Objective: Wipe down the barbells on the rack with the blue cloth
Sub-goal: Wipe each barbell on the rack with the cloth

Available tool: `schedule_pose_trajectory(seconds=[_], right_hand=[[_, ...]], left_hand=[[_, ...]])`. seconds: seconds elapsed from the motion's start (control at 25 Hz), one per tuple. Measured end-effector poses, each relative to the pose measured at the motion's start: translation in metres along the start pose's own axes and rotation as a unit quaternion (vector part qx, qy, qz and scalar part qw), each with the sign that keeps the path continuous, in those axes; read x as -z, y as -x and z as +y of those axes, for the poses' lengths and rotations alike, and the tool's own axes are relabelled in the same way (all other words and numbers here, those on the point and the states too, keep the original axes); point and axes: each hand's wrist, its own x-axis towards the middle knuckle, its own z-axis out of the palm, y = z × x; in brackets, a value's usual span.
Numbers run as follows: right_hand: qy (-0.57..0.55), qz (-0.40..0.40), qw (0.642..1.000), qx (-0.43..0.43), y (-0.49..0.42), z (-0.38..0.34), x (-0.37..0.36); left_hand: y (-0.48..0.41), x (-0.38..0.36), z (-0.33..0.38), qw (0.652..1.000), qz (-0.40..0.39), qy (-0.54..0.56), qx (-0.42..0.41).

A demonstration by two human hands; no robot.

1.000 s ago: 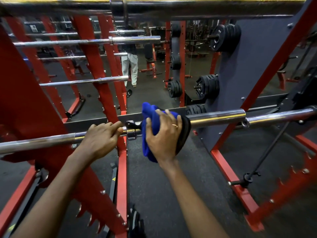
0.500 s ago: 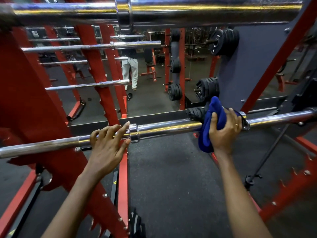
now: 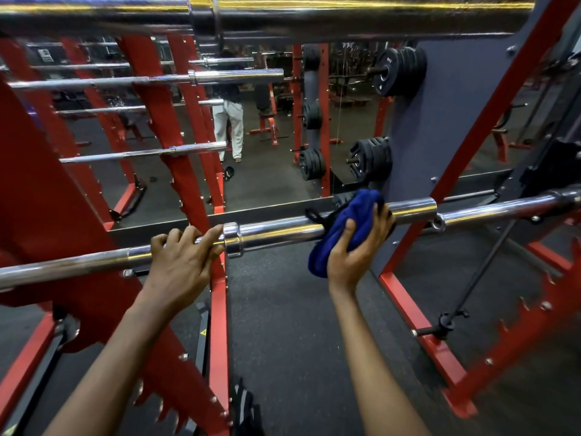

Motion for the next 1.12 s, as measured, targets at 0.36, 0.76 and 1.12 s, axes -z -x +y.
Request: schedule_pose_trajectory(seconds=[0.36,0.76,1.12], right_hand=[[0.007,0.073,0.994,-0.077,-0.048,-0.001,0.014],[0.113,-0.108,0.980,0.125,0.036,-0.075,-0.025],[0.104,-0.176,0.923,0.326,-0.011,-0.001,0.009]], left_hand=[[-0.058,0.061,-0.012,0.839,-0.388,0.363,0.119],[-0.006,0.022,0.005,0.979,0.005,0.202,0.005],[0.010,-0.009,0.018,0.992,0.095,0.069,0.047]])
